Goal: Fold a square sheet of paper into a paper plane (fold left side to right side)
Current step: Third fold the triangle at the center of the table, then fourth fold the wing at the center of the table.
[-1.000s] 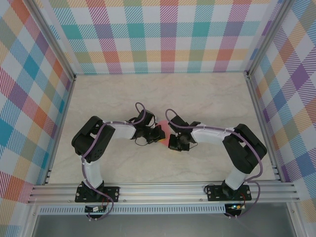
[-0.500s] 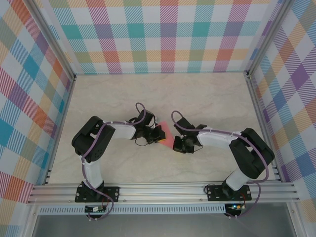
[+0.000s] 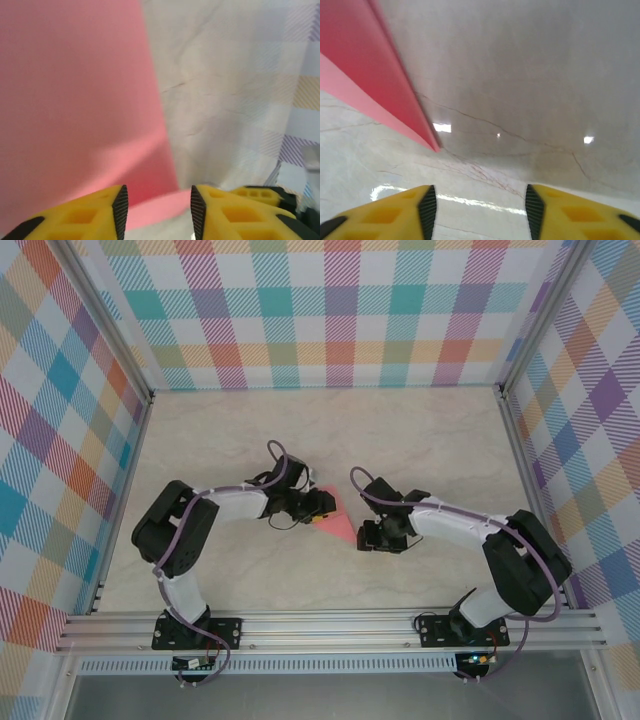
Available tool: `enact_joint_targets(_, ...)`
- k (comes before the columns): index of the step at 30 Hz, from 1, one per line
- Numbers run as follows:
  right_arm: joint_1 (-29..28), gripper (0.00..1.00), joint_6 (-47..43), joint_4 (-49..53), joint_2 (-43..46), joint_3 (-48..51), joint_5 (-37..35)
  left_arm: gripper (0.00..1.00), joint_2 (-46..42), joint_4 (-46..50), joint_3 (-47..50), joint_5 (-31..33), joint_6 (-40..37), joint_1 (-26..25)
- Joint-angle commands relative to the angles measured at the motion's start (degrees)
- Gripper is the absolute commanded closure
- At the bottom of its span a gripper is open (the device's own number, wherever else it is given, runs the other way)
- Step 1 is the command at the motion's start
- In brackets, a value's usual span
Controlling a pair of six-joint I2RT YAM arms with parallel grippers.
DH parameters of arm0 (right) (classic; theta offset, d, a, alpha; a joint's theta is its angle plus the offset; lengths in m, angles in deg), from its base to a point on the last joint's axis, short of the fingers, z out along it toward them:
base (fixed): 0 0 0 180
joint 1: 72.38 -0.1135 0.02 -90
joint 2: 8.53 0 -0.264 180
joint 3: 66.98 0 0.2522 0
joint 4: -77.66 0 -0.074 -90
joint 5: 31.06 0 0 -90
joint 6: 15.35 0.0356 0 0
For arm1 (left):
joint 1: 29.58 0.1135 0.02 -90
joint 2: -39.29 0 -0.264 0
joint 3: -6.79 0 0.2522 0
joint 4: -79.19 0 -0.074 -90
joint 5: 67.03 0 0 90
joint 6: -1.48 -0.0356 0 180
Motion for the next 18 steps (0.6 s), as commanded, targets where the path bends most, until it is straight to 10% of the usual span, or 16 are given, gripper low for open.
enact_joint_targets(1,-0.9,0.33,-6.8,-1.7,-1.7,-3.2,-0.3,0.5,-7.8,3.8,0.1,2.0,-2.1,2.0)
enact_joint_targets(7,-3.0,0.03,-9.0,-0.9,-6.5,-7.9,-3.8,0.4,-17.1,8.2,5.9,5.8,-2.8,6.4)
enact_joint_targets(18,-9.5,0.0,-7.1,1.2,-12.9,-12.6,-4.9,0.37,-23.9,11.7,9.9,8.2,-4.1,9.8)
